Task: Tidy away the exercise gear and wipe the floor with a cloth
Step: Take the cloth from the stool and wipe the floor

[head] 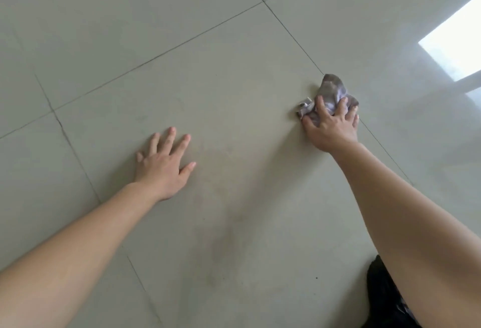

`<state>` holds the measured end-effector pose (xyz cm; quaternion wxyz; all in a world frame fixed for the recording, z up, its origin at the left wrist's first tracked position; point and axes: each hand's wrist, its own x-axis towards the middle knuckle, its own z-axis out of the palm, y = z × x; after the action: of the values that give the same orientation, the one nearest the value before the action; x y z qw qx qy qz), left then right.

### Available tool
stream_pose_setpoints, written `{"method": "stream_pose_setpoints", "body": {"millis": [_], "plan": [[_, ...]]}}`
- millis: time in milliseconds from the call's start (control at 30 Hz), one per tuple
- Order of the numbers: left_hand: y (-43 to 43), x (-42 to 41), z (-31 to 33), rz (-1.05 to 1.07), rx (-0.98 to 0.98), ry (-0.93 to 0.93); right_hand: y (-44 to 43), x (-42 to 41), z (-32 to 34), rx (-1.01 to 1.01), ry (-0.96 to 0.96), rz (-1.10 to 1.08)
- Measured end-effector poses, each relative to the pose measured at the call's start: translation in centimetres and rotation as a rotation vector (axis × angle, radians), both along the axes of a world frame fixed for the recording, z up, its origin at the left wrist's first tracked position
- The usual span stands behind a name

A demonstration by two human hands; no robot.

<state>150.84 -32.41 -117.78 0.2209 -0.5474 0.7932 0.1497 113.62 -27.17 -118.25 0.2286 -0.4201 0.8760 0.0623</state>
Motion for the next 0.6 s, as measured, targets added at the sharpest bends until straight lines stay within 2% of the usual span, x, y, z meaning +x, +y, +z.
{"method": "stream_pose_setpoints", "body": {"millis": [100, 200, 267, 333, 400, 533, 600], "plan": [[-0.4, 0.5, 0.5, -0.008, -0.031, 0.031, -1.0, 6.8, -0.8, -0.084, -0.045, 0.245], [-0.9, 1.3, 0.9, 0.152, -0.103, 0.126, 2.6, 14.6, -1.6, -0.226, -0.128, 0.616], [-1.1, 1.5, 0.9, 0.261, -0.127, 0.105, 4.6, 15.7, -2.1, -0.241, -0.157, 0.838], [-1.5, 1.6, 0.9, 0.304, -0.119, 0.072, 4.3, 12.7, -2.4, -0.229, -0.144, 1.001], [-2.2, 1.7, 0.8, 0.303, -0.109, 0.055, 2.4, 8.0, -2.0, -0.267, -0.1, 0.912], [-3.7, 1.4, 0.3, 0.308, -0.104, 0.02, -2.4, -2.8, -1.2, -0.149, 0.037, 0.322], [-4.3, 0.7, -0.3, 0.329, -0.065, 0.024, -4.0, -5.3, -0.7, -0.09, 0.043, 0.151]]}}
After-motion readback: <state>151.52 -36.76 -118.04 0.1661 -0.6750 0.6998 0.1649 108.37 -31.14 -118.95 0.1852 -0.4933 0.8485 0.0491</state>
